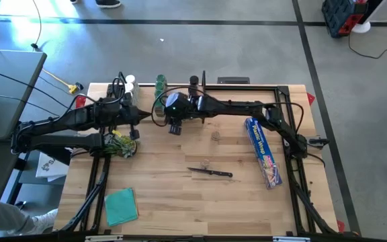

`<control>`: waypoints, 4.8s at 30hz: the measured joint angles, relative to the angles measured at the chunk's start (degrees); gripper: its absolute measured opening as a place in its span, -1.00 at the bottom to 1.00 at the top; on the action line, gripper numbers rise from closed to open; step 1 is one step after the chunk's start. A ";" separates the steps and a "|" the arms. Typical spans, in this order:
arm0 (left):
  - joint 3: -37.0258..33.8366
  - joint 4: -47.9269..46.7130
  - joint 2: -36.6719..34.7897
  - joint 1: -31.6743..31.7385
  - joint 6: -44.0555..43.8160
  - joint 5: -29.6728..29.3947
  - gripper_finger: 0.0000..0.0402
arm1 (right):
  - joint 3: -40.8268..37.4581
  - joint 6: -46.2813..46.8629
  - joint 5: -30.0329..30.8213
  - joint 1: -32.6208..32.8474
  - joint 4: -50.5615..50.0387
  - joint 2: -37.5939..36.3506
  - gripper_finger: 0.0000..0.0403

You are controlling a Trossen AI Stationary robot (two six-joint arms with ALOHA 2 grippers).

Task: Shelf spices
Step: Put the brown lid seasoning bottle on the shelf, then adjust the brown and green lid seasoning bottles on the shelf

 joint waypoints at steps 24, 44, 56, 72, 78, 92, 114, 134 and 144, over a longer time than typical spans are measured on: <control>-0.04 -0.20 0.38 -0.02 0.00 0.18 -1.00 | -0.36 -8.30 5.08 -0.93 -2.24 0.90 -0.23; -0.09 -0.23 0.38 0.00 -0.39 0.16 -1.00 | -0.07 -20.30 10.71 -2.33 -0.51 0.90 -0.23; -0.11 -0.23 0.38 0.00 -0.46 0.16 -1.00 | -0.34 -20.06 9.24 -4.19 -0.52 1.11 -0.23; -0.11 -0.22 0.38 -0.02 -0.46 0.14 -1.00 | 0.17 -13.87 2.10 -1.85 -0.52 1.66 -0.23; -0.13 -0.23 0.35 -0.02 -0.46 0.14 -1.00 | 0.17 -8.05 4.43 -2.24 -0.07 3.76 -0.23; -0.13 -0.27 0.35 0.00 -0.50 0.14 -1.00 | 0.15 -7.75 5.79 -2.22 -0.03 4.20 0.35; -0.13 -0.27 0.37 -0.02 -0.50 0.14 -1.00 | 0.21 -6.36 -0.16 -1.83 0.39 4.06 0.37; -0.13 -0.26 0.37 -0.02 -0.53 0.15 -1.00 | 4.30 -3.41 -6.03 -3.58 -8.17 3.19 0.37; -0.13 -0.26 0.36 -0.01 -0.54 0.15 -1.00 | 3.45 -2.50 -4.42 -3.60 -9.16 3.19 0.37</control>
